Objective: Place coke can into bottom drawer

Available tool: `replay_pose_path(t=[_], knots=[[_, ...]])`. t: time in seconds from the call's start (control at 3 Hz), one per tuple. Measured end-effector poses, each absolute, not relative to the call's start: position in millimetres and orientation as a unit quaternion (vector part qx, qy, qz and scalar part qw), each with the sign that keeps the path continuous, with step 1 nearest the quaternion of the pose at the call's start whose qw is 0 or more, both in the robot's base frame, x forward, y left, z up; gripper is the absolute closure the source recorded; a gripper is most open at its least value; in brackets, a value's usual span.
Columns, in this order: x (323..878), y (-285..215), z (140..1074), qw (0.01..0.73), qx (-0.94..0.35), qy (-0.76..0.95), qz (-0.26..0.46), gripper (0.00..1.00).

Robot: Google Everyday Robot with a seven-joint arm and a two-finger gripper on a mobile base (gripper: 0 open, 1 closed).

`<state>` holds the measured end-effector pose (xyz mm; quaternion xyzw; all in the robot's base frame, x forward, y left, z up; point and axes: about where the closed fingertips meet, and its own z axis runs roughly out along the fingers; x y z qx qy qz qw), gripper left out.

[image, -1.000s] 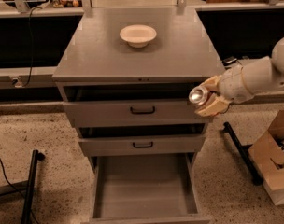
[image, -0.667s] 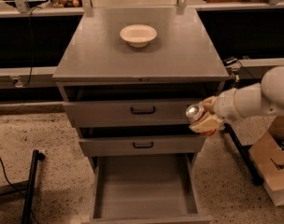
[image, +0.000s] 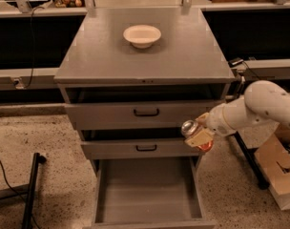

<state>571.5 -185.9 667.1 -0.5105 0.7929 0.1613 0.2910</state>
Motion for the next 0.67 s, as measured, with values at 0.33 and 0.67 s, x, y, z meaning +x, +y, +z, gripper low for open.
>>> replay_pose_path(t=[0.33, 0.67], knots=[[536.6, -217.1, 586.0, 0.204, -0.504, 0.822, 0.168, 1.0], [515.4, -240.3, 522.5, 0.174, -0.478, 0.849, 0.145, 1.0]])
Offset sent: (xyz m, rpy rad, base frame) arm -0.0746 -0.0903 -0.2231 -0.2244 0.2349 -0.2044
